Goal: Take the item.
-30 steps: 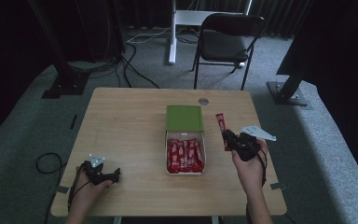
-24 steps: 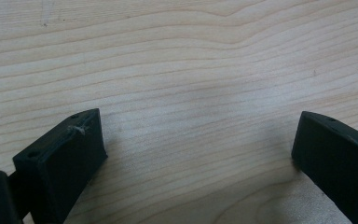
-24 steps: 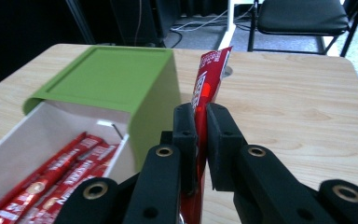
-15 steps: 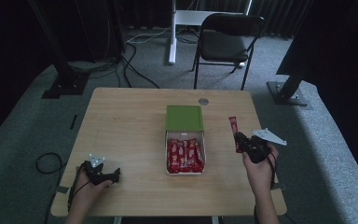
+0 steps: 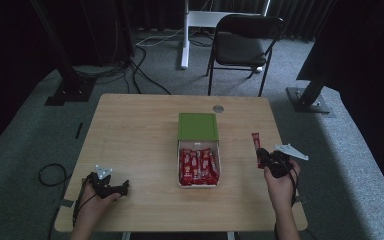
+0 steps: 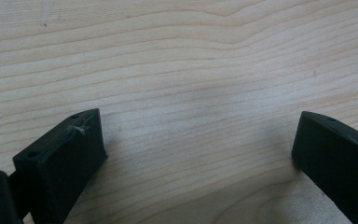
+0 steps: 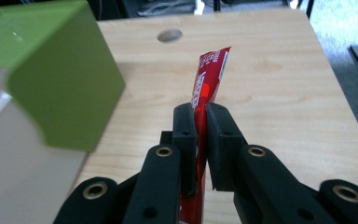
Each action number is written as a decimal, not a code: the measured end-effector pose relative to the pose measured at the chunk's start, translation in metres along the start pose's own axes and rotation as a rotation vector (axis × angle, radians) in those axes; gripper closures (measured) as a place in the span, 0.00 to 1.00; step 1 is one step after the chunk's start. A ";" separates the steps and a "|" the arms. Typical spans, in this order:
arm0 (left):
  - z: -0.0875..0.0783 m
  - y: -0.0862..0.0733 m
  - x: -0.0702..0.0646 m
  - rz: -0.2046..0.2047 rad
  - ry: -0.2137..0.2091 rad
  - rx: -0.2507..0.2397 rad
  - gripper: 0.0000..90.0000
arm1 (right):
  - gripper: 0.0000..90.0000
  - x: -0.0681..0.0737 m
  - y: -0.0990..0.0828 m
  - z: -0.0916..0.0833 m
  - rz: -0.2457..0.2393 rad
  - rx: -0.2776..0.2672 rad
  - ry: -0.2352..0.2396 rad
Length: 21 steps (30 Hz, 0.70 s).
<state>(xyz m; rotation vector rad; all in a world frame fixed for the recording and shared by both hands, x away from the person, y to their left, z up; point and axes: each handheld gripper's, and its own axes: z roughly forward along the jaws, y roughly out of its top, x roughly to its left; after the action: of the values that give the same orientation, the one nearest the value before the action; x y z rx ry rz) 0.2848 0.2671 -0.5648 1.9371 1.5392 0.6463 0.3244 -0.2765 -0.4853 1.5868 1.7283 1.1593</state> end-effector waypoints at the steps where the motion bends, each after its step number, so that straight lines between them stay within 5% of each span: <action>1: 0.000 0.000 0.000 0.000 0.000 0.000 0.03 | 0.92 -0.002 -0.002 0.002 0.005 0.009 -0.002; 21: 0.000 0.000 0.000 0.000 0.000 0.000 0.03 | 0.92 -0.027 -0.040 0.036 0.055 0.151 -0.057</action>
<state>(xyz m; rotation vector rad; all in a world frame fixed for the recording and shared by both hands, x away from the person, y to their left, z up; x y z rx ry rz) 0.2848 0.2671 -0.5648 1.9373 1.5389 0.6461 0.3384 -0.2917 -0.5420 1.7490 1.7815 1.0196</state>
